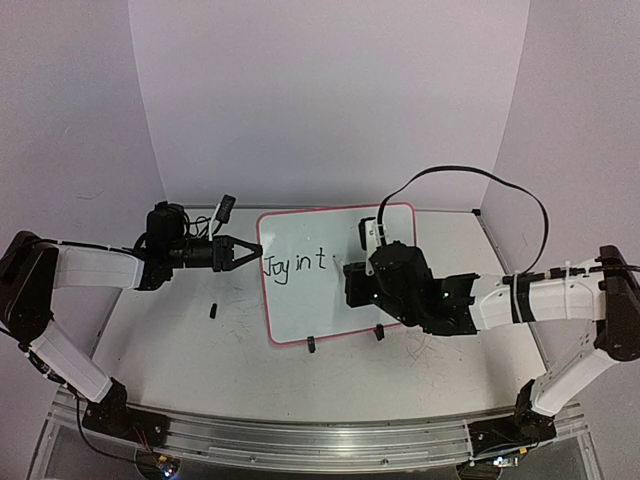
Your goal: Write a sentence on the whiteboard
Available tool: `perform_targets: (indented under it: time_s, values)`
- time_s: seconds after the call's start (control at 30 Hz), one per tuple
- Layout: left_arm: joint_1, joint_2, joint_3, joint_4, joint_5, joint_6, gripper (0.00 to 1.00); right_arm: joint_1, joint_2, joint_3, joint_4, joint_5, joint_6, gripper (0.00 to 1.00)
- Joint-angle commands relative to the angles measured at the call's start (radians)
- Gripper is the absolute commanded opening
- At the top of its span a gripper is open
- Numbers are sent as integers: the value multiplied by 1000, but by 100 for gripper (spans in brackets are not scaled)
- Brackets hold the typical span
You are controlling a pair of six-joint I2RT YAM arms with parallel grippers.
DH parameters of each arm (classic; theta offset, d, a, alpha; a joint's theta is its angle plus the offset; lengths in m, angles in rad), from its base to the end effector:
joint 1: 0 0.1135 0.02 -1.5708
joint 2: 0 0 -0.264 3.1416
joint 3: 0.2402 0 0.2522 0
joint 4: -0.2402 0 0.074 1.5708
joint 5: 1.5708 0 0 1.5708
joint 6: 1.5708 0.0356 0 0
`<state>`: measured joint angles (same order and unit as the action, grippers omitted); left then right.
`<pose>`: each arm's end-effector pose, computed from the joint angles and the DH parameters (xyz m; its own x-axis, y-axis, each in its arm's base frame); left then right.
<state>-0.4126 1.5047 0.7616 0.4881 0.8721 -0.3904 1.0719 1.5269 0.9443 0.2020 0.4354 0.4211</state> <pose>0.2797 -0.1522 0.2309 -0.5701 -0.0176 -0.8214 0.7783 0.3086 -0.5469 0.1781 0.2955 0.2531 -0.4111 0.0202 -0.9114 -0.4830 0.8431 0.2365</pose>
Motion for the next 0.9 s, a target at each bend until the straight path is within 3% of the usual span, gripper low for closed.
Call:
perform_targets:
  time_s: [0.0, 0.87]
  values:
    - [3, -42, 40, 30, 26, 6, 0, -7, 26, 43, 25, -17, -11, 0]
    - [4, -36, 40, 29, 28, 8, 0, -7, 79, 86, -26, 12, 3, 0]
